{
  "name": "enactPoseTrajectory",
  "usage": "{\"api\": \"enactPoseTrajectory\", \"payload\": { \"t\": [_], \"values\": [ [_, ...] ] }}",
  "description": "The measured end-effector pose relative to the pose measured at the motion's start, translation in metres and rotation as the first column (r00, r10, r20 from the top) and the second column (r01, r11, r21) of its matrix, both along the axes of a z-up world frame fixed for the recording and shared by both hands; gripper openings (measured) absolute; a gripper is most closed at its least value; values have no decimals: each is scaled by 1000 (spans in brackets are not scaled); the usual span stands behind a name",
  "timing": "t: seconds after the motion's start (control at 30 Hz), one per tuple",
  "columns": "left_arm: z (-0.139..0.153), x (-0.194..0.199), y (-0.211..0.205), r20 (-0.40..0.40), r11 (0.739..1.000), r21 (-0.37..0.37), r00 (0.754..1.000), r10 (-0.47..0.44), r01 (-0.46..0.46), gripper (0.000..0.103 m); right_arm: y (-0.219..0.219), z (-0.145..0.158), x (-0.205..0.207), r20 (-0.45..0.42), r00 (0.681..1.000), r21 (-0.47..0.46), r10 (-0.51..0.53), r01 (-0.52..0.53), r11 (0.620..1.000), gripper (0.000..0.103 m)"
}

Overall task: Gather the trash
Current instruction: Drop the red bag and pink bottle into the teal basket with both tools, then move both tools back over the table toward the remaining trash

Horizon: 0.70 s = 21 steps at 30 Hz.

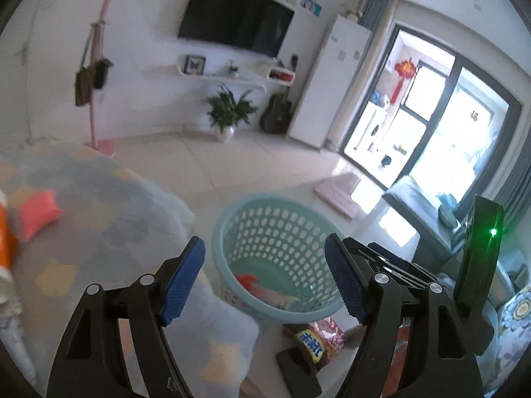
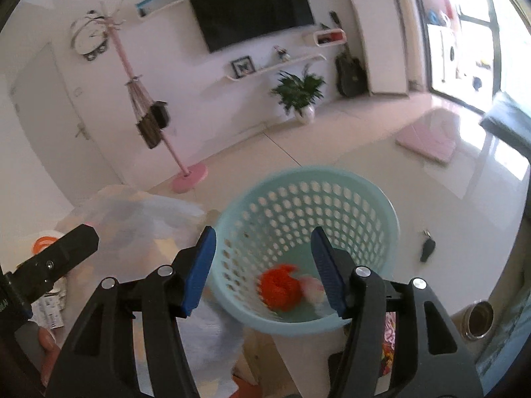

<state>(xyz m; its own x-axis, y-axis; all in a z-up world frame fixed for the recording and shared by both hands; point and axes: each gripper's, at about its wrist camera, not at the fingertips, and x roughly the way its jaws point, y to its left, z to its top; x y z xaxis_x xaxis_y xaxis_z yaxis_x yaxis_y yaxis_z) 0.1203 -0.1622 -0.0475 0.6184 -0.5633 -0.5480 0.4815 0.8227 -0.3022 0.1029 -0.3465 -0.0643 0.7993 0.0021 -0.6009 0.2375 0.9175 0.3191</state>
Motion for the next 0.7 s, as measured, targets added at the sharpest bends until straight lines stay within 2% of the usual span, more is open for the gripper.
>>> {"api": "enactPoseTrajectory", "payload": {
  "t": [0.2, 0.33, 0.47, 0.6, 0.7],
  "values": [
    [38, -38, 52, 96, 995, -21, 990, 100, -98, 73, 48, 37, -4, 81, 990, -41, 112, -109, 993, 56],
    [57, -61, 99, 137, 982, -16, 972, 189, -189, 73, 97, 51, -2, 107, 960, -52, 258, -254, 966, 56],
    [59, -79, 153, 124, 953, -3, 945, 302, -303, 72, 164, 53, -1, 98, 896, -90, 434, -426, 900, 56],
    [53, -99, 207, 101, 911, 20, 907, 408, -412, 72, 225, 46, 2, 63, 804, -117, 591, -582, 804, 56],
    [46, -111, 246, 81, 876, 40, 875, 477, -481, 72, 262, 37, 4, 29, 742, -136, 670, -661, 738, 56]
  ]
}}
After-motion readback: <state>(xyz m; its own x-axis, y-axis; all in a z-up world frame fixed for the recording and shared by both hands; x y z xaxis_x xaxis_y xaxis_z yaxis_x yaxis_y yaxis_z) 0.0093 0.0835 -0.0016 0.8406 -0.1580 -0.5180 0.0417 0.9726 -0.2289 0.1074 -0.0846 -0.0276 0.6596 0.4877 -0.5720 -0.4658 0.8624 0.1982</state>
